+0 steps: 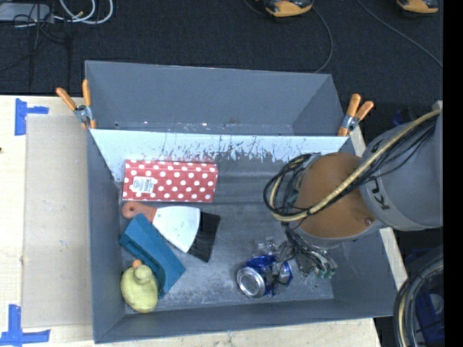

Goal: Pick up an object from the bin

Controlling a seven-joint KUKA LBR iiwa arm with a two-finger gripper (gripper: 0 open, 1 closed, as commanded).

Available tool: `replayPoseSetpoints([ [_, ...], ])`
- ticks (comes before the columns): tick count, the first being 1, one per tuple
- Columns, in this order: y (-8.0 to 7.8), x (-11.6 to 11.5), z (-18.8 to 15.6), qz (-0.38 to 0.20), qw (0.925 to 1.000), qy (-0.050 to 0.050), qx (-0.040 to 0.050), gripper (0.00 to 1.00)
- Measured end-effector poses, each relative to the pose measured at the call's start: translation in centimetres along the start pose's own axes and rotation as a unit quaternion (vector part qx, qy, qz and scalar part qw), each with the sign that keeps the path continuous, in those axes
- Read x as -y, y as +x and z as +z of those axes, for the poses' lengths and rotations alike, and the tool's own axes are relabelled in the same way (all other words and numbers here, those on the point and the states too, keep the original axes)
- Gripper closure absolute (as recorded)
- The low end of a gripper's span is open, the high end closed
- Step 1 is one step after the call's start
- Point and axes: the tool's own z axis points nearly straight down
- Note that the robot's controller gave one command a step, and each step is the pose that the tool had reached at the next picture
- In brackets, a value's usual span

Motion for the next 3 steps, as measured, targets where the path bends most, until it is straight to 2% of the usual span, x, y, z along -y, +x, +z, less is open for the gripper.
replayPoseSetpoints([
  [1,0.0,0.0,0.0,0.000,1.0000,0.000,0.0001,1.00],
  [2,0.9,0.4,-5.9,0.000,1.0000,-0.001,-0.0027,1.00],
  [3,0.6,1.0,-8.1,0.003,1.0000,0.001,0.0035,1.00],
])
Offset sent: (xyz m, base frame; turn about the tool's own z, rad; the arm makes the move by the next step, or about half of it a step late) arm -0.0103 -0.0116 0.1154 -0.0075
